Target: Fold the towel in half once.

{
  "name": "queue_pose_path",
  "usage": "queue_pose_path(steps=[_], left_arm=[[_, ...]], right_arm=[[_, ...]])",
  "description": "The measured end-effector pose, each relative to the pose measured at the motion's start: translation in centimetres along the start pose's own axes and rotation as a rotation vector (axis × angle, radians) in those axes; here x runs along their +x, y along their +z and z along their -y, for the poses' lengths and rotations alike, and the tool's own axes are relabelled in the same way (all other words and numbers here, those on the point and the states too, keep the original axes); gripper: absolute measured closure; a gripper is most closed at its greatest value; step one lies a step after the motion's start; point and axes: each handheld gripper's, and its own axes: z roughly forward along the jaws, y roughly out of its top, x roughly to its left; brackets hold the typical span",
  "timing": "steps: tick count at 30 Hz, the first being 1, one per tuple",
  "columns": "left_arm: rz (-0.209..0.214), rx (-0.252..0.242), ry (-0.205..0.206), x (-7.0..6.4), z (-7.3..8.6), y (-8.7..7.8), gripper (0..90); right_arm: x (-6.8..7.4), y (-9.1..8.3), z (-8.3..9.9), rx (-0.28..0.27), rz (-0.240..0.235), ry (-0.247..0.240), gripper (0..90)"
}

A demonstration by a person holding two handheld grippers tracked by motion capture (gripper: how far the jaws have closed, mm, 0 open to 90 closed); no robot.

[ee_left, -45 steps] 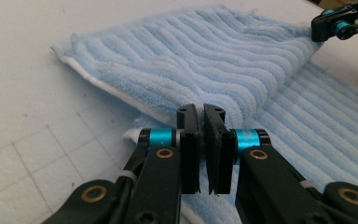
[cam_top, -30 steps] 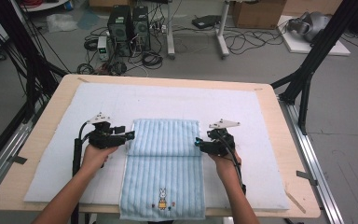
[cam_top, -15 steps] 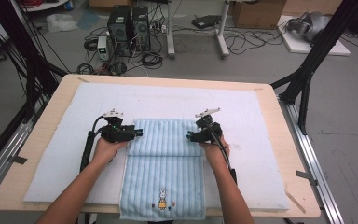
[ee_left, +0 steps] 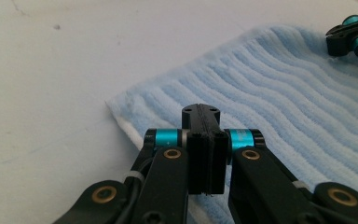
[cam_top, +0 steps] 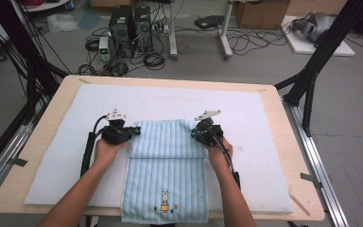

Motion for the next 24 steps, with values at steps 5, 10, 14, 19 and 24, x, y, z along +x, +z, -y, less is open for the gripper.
queue_pose_path(steps=[5,10,14,19,24], left_arm=[[0.03,-0.042,-0.021,-0.2,-0.3,-0.9,89.3],[0.059,-0.065,-0.004,-0.8,-0.5,-2.3,89.3],[0.085,-0.083,0.007,-1.7,-0.2,-3.4,89.3],[0.14,-0.099,0.016,-2.5,0.6,-5.1,89.3],[0.174,-0.085,0.023,-3.2,1.9,-6.5,89.4]], right_arm=[[0.0,-1.1,-0.1,-0.03,-0.003,0.011,85.6],[0.4,-2.6,0.0,-0.069,-0.009,-0.005,85.5],[0.8,-4.1,0.5,-0.103,-0.031,-0.004,85.1],[1.9,-6.7,1.8,-0.169,-0.073,-0.034,85.1],[2.9,-8.4,3.9,-0.187,-0.125,-0.038,85.1]])
